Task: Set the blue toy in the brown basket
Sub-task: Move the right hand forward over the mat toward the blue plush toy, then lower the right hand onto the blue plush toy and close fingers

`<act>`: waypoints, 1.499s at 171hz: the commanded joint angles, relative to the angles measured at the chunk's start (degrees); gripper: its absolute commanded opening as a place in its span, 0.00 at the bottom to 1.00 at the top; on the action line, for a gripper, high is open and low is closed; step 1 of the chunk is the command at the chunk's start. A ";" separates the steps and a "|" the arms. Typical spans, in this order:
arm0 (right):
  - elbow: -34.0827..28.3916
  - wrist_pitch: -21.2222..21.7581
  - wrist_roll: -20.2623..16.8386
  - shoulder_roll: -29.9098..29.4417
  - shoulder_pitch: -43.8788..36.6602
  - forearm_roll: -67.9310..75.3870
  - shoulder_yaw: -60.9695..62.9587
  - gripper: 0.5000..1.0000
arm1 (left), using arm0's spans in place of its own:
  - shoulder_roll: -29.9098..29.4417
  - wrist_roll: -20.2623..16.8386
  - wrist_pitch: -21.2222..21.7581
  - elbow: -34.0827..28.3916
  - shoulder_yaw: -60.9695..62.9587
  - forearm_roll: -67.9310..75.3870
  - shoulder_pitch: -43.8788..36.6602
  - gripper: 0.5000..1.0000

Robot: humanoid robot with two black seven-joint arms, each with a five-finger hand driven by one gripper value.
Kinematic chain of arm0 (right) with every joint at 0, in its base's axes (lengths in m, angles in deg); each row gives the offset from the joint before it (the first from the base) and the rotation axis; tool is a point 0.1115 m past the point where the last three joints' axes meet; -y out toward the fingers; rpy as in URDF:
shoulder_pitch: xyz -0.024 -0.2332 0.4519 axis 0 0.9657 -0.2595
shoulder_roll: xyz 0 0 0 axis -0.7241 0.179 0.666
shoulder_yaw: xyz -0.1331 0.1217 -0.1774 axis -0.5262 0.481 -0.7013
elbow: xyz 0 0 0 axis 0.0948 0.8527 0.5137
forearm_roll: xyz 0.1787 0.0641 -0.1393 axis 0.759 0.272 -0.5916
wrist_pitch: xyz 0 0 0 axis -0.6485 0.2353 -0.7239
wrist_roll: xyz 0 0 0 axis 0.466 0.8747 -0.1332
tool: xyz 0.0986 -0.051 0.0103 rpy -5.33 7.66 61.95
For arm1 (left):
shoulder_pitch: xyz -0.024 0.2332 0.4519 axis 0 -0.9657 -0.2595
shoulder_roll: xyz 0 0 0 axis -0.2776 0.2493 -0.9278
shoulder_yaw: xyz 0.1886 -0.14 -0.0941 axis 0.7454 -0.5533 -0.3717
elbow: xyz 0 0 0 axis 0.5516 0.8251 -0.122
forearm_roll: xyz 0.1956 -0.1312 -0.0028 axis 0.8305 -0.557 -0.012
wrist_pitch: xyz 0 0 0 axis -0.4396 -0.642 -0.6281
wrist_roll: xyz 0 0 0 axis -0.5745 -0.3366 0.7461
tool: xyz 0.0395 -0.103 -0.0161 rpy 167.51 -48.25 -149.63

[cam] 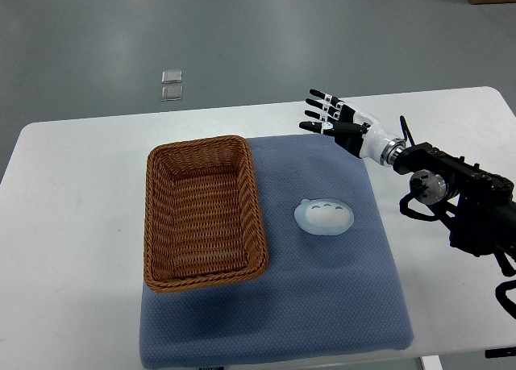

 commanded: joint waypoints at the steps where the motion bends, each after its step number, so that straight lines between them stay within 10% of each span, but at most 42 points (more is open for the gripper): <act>1: 0.00 0.18 0.07 -0.24 -0.04 -0.42 -0.32 0.97 | 0.00 0.00 0.15 0.00 -0.08 -0.04 0.00 1.00; 88: -2.46 1.49 1.30 3.45 -3.64 -16.33 -1.11 0.97 | 0.00 0.00 0.24 0.09 -0.16 -0.13 0.09 1.00; 172: -22.59 6.15 2.62 19.80 -6.45 -43.66 -3.22 0.97 | 0.00 0.00 0.24 0.09 -0.16 -0.13 0.18 1.00; 256: -41.84 -4.39 2.27 30.70 -6.01 -62.64 -14.03 0.97 | 0.00 0.00 0.24 0.09 -0.16 -0.13 0.18 1.00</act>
